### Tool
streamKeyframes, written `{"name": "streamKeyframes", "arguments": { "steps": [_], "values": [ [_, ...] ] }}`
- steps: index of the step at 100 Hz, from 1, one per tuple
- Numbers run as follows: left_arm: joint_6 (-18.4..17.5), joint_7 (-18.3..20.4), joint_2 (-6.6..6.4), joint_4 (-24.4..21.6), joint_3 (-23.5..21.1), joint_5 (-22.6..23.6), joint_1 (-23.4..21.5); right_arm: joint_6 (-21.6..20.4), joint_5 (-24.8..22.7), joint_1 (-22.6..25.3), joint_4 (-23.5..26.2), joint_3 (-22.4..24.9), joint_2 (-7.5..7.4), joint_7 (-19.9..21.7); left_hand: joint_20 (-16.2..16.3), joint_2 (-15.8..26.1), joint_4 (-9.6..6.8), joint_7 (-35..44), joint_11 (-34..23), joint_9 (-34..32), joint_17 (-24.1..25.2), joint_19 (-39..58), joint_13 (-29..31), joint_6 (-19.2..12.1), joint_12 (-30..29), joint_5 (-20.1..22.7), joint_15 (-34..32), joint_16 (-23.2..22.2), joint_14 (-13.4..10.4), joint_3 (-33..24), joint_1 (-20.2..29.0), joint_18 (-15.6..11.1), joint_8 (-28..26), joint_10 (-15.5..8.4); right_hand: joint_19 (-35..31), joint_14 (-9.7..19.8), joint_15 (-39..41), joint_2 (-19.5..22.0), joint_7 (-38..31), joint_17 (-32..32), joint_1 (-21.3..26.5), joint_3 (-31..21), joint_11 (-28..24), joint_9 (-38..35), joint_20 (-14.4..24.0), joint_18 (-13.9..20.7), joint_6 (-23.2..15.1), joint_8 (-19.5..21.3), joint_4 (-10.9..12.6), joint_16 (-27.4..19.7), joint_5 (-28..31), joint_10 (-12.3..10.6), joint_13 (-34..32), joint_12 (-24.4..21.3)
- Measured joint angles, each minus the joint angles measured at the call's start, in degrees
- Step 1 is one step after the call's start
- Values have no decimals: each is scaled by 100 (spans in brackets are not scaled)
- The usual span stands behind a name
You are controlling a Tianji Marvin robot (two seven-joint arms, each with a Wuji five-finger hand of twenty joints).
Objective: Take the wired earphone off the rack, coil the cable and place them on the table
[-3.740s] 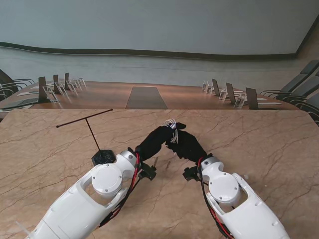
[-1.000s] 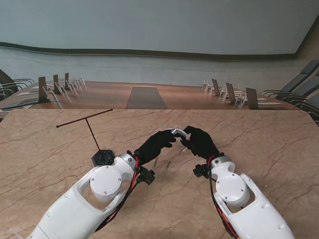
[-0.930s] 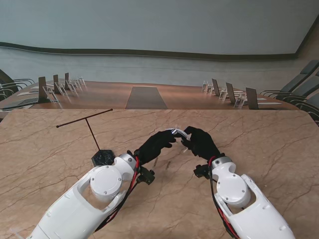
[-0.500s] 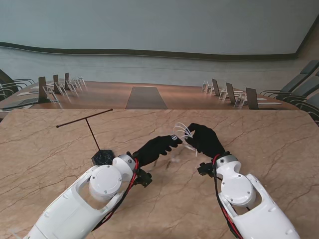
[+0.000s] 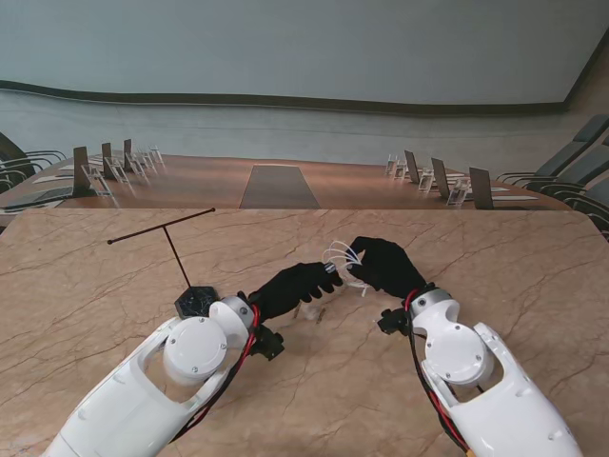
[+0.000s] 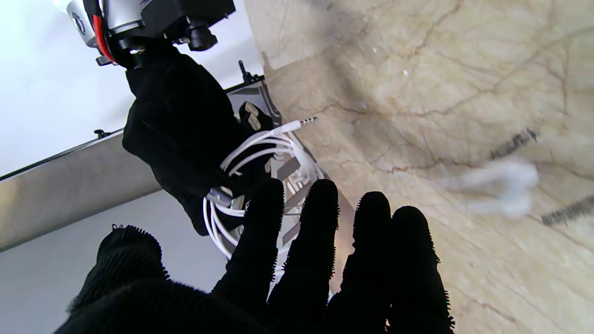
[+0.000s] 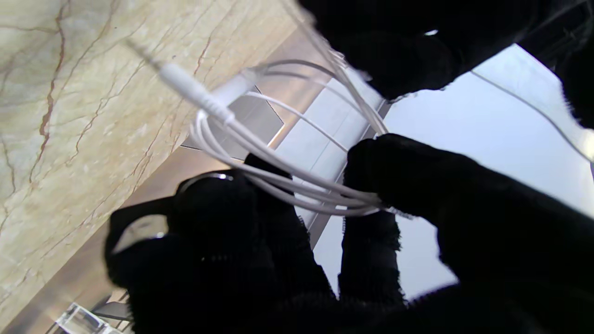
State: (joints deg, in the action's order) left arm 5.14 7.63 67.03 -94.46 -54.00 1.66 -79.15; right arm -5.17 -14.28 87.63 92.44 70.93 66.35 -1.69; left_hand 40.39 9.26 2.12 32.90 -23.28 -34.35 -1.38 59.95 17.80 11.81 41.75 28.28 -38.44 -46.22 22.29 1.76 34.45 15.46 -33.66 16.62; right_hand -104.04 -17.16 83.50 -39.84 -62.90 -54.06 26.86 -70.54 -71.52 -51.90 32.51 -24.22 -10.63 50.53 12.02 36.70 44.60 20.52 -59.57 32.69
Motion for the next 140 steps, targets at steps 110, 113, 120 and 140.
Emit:
{"name": "streamKeyframes", "arguments": {
  "steps": [110,113,120,140],
  "values": [
    [-631,-237,-208,-17,-552,1053,-412,-1078,-952,283,788,654,-479,1298,973,0,0,580,-824,-304,-114,880,372,-352,991,-533,-1034,-974,-66,-6,1735,-7,-249,-67,1198,430,-1088,-668,335,3357,-34,-323,190,3747,2818,1545,-98,-930,-327,3078,645,-158,3172,2039],
    [-635,-239,-208,-4,-539,1056,-402,-1089,-922,294,803,668,-487,1342,1007,-4,0,580,-853,-309,-115,880,372,-365,998,-533,-1045,-980,-66,-1,1812,-8,-294,-75,1198,450,-1088,-668,355,3357,6,-323,125,3746,2866,1566,-112,-966,-447,3194,650,-158,3171,2239],
    [-641,-249,-209,30,-506,1056,-377,-1099,-863,320,845,710,-507,1505,1016,-65,0,580,-856,-310,-125,883,372,-388,1000,-533,-1098,-1032,-68,5,1812,-10,-297,-77,1198,476,-1088,-668,372,3357,17,-323,60,3721,2973,1583,-142,-1039,-572,3376,650,-158,3169,2633],
    [-651,-213,-212,84,-413,991,-306,-1103,-858,377,991,810,-610,1996,1077,-65,0,580,-918,-314,-137,885,372,-389,1002,-533,-1105,-1037,-68,4,1862,-12,-297,-78,1082,518,-1002,-590,534,2989,91,-161,-139,2700,3158,1577,-321,-1154,-945,3546,650,-32,2768,3359]
  ]
}}
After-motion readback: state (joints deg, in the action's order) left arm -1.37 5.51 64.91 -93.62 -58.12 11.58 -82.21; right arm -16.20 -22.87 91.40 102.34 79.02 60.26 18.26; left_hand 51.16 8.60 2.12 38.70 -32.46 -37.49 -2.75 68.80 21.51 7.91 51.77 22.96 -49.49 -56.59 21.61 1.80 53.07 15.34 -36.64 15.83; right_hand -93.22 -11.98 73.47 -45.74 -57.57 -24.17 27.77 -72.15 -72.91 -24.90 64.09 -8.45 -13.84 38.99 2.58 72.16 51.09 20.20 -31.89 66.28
